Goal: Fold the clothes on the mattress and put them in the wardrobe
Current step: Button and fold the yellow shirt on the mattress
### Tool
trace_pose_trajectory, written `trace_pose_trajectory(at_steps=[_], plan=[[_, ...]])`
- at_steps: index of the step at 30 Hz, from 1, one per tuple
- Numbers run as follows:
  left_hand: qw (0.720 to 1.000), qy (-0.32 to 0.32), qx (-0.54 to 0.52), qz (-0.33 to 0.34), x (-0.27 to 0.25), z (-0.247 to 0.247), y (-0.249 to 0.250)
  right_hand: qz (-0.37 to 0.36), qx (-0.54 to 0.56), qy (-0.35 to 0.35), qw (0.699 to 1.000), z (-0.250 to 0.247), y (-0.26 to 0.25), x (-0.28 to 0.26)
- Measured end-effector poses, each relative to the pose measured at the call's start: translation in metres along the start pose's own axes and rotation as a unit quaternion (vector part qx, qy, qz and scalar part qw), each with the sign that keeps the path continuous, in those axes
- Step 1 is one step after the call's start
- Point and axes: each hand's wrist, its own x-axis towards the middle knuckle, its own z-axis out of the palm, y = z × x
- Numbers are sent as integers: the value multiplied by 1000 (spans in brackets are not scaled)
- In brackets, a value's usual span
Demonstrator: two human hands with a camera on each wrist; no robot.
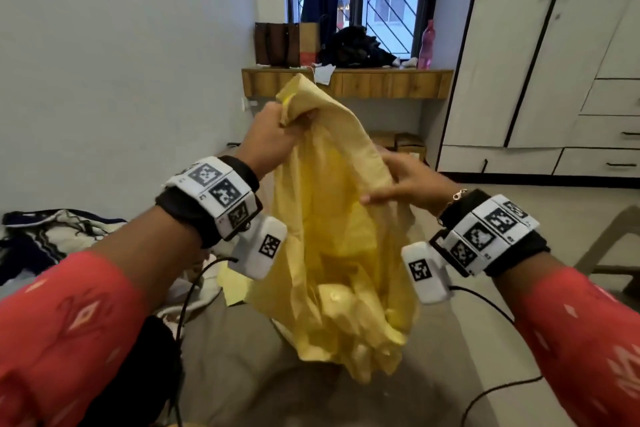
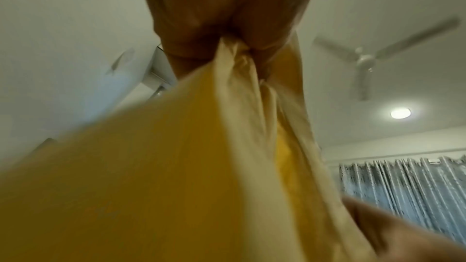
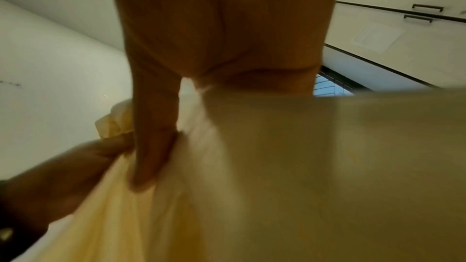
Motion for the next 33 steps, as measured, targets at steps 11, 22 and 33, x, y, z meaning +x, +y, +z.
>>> trace_pose_trajectory(at_steps=[11, 22, 33], plan=[[985, 119, 82, -98, 0, -54, -18, 159, -52, 183, 969, -42, 35, -23], [981, -162, 96, -35, -19, -2, 23, -145, -75, 150, 975, -30, -68, 6], [1000, 9, 1, -26, 2, -15, 33, 141, -20, -25, 989, 56, 32, -21]])
